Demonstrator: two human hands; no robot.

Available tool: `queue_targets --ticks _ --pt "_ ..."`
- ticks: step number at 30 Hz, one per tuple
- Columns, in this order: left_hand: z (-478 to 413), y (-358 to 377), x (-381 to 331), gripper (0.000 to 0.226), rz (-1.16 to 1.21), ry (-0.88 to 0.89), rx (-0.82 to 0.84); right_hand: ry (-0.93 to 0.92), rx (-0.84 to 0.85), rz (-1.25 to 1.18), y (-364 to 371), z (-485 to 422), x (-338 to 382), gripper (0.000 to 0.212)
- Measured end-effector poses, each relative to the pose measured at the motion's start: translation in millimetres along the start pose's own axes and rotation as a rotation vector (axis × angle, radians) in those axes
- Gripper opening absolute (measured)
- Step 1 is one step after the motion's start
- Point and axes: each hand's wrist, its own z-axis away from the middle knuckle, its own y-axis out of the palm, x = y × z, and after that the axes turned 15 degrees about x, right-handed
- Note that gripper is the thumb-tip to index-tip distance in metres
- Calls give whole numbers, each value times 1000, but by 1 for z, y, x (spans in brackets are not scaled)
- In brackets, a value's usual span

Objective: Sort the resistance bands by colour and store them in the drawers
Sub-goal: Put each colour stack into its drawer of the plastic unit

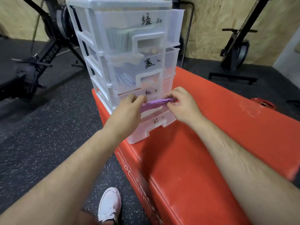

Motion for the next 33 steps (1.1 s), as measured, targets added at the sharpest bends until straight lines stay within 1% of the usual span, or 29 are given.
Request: queue_targets --ticks 5,8,11,14,16,18,21,23,26,28,30,32,33 --pt "-5 23 7 39 -127 -28 128 70 57 -14 17 -12 -21 26" --pt "-7 31 7 38 -124 -64 183 69 68 -12 23 -16 -30 29" --pt "-10 31 7 41 -117 -99 251 110 138 -4 25 -15 -32 30" --pt "-6 30 5 42 -57 -63 231 134 161 -17 21 -12 -33 31" --pt "-2 29 4 36 -43 -43 222 122 123 11 20 -6 -29 30" --pt "3 27 5 37 -46 -51 220 116 96 45 23 3 -20 33" --pt "17 22 7 45 -30 -43 186 100 144 125 34 24 2 46" --pt "29 18 11 46 -23 -17 154 76 185 175 44 36 18 47" --pt "49 16 22 42 -54 8 131 32 187 219 61 51 37 47" --pt "62 15 28 40 -47 -50 101 28 152 227 72 59 47 44" --pt "71 14 37 41 -14 -159 95 54 111 214 82 65 56 39" --pt "75 15 48 52 -9 -248 125 90 127 218 94 70 66 37" --pt "75 16 55 58 -4 -274 148 109 153 223 103 72 70 39"
